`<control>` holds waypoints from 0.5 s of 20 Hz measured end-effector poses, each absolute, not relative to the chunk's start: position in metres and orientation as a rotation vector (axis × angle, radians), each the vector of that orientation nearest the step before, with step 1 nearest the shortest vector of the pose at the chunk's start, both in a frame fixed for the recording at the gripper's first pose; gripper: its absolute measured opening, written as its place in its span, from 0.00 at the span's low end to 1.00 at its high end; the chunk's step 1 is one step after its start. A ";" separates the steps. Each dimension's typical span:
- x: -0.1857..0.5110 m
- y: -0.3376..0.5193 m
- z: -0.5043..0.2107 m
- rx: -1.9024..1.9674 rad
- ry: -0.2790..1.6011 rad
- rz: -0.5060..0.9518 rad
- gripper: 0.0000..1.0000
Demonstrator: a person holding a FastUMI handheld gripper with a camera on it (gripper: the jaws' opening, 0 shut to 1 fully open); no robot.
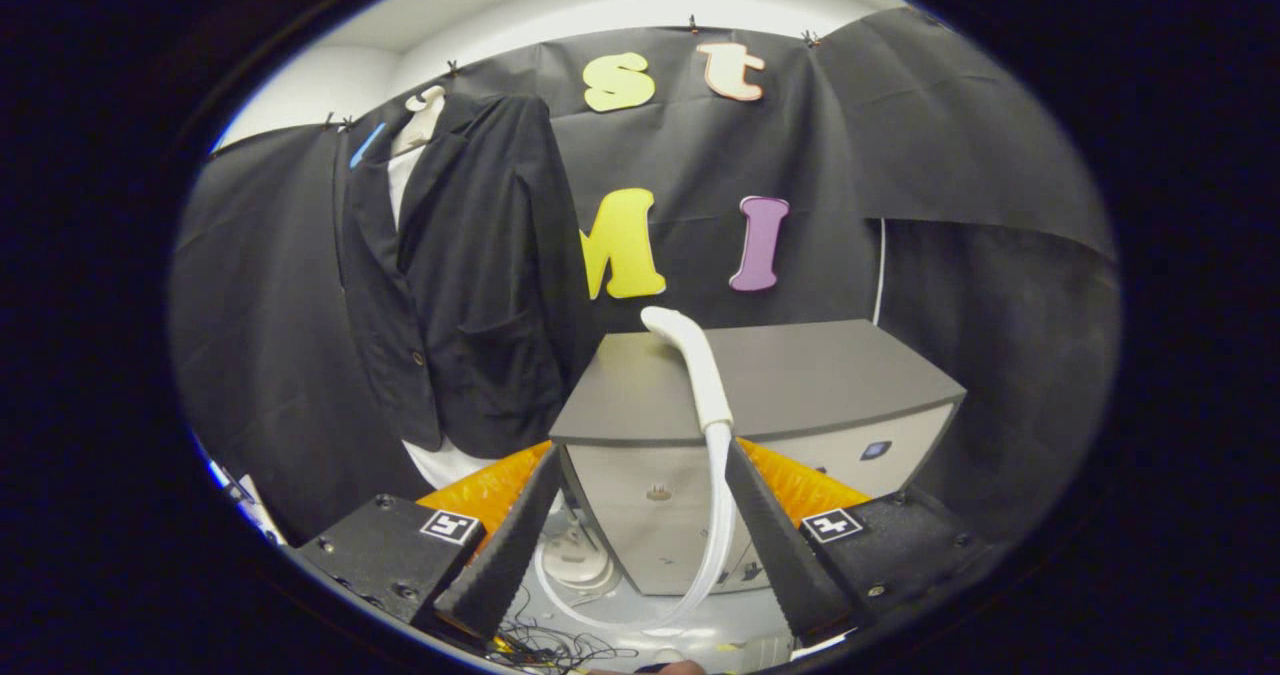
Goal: Iron the clothes twice with a garment steamer, once on the left side and once on the right side.
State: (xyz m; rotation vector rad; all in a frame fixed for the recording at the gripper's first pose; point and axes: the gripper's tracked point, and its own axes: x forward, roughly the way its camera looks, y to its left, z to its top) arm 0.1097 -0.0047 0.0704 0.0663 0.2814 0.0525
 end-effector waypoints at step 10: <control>0.218 -0.052 0.070 0.068 0.526 0.141 1.00</control>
